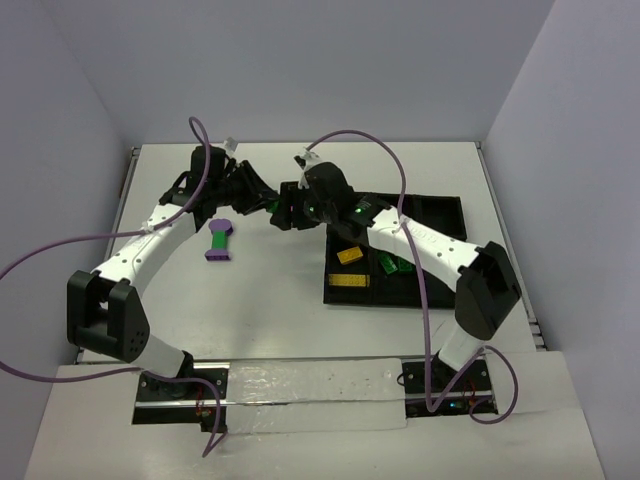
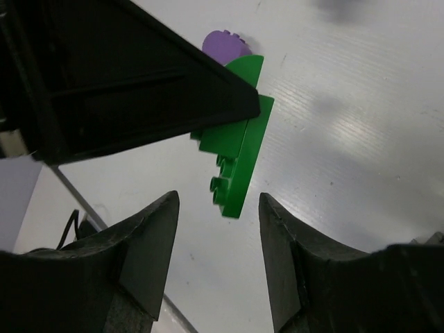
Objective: Sort the legos into containers by color
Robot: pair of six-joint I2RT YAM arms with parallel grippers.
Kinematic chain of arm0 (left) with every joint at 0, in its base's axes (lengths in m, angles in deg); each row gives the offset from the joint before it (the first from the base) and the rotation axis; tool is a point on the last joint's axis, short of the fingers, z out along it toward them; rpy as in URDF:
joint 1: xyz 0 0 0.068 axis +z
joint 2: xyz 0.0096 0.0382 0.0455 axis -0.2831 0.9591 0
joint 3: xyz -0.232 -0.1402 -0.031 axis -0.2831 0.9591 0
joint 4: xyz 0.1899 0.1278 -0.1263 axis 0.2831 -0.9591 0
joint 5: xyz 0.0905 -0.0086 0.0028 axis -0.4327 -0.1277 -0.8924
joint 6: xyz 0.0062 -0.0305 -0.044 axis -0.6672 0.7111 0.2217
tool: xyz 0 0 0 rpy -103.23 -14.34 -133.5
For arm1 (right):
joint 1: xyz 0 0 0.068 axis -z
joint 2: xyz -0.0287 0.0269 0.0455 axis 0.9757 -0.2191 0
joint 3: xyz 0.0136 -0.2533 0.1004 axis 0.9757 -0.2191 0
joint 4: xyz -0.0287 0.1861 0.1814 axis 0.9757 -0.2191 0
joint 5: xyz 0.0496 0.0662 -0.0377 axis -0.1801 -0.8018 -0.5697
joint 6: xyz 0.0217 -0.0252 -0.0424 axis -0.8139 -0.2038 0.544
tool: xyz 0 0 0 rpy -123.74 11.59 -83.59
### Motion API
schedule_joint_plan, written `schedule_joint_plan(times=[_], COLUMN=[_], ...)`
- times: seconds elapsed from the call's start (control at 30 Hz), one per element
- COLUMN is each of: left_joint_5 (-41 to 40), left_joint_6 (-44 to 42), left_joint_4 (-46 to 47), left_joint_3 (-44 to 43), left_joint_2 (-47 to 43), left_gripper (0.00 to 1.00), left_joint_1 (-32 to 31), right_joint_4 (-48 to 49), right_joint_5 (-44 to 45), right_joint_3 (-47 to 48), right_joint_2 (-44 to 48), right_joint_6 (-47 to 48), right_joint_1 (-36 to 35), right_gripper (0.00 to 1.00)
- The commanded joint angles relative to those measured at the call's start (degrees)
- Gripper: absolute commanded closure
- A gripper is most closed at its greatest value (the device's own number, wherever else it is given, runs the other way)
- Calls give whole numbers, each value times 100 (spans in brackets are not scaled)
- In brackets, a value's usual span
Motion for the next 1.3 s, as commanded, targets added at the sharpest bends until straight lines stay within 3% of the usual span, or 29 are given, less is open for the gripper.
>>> schedule_joint_plan(times=[0.0, 0.1, 0.13, 0.2, 0.47, 0.7, 1.03, 1.27], left_joint_5=[52, 108, 140, 269, 611, 837, 37, -529], left_joint_6=[-137, -183, -203, -278, -467, -407, -459, -338], left_joint_4=[27, 51, 66, -53, -212, -52, -262, -266], left_joint_3=[-242, -218, -218, -261, -300, -148, -409, -720], left_joint_2=[-162, -172, -161, -84, -40, -11, 181, 430], left_gripper=[100, 100, 100, 100, 100, 100, 100, 100], left_joint_1=[15, 17, 17, 35, 192, 325, -143, -699], right_joint_4=[307, 540, 584, 653, 643, -99, -664, -1443], right_joint_5=[119, 96, 93, 140, 600, 1733, 2335, 2212], right_joint_3=[292, 220, 196, 145, -670, -654, -3206, -3911], right_joint_2=[-167, -200, -208, -223, 230, 682, 3405, 4140], right_joint_6=[-49, -117, -135, -135, -319, 221, 119, -299], right_joint_1=[-18, 2, 2, 2, 393, 503, 1554, 1658], right_gripper=[48, 62, 71, 100, 100, 100, 100, 100])
